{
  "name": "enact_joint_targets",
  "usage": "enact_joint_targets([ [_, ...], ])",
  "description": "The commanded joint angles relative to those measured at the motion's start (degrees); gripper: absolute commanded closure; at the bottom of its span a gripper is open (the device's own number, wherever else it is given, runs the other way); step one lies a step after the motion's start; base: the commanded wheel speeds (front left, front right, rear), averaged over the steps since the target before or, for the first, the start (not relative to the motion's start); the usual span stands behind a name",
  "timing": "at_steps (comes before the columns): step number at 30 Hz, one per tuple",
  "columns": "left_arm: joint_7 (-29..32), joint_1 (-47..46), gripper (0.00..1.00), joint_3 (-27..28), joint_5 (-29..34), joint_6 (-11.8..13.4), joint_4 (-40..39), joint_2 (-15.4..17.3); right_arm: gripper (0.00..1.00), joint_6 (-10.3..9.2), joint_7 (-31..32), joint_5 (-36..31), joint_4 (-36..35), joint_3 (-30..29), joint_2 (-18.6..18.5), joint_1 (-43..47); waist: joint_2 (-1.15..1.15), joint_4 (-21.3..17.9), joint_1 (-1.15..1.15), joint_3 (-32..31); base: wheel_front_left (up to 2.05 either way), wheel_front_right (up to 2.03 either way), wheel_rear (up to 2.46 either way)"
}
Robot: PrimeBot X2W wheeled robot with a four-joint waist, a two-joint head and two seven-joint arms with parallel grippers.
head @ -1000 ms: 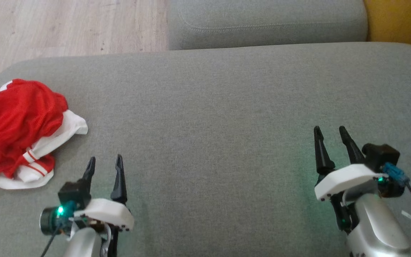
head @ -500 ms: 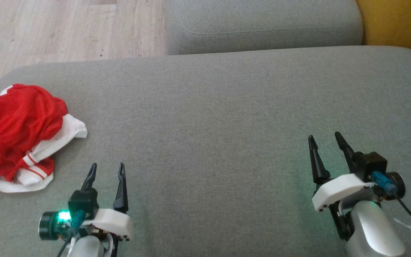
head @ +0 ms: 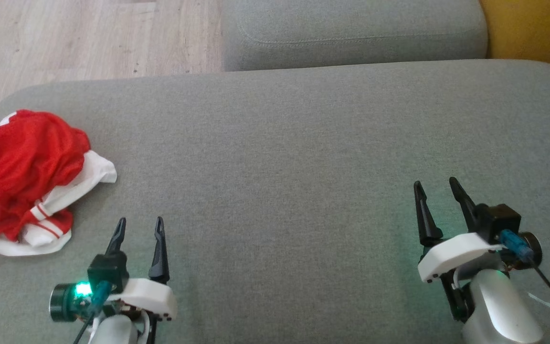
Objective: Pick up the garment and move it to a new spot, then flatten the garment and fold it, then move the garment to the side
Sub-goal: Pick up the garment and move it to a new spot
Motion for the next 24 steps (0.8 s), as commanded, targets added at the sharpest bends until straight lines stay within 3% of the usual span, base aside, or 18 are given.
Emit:
enact_joint_targets([
  [1,-0.7,-1.7,0.00,2.1,0.4,0.2,-2.0,0.4,0.00,0.24,-0.8,0.4,-1.9,1.6,0.3,-1.6,0.00,0.3,0.00,0.1,0.00,0.00,0.00],
  [7,-0.7,-1.4,0.00,3.0,-0.3,0.6,-2.6,0.2,0.00,0.24,-0.8,1.2,-2.3,3.4,0.3,-1.3,0.00,3.3,0.00,1.0,0.00,0.00,0.00],
  [24,-0.7,3.8,0.00,8.4,-2.6,1.4,-4.0,0.0,0.00,0.24,-0.8,4.0,-2.6,9.0,0.3,-0.8,0.00,23.2,0.00,2.3,0.00,0.00,0.00],
])
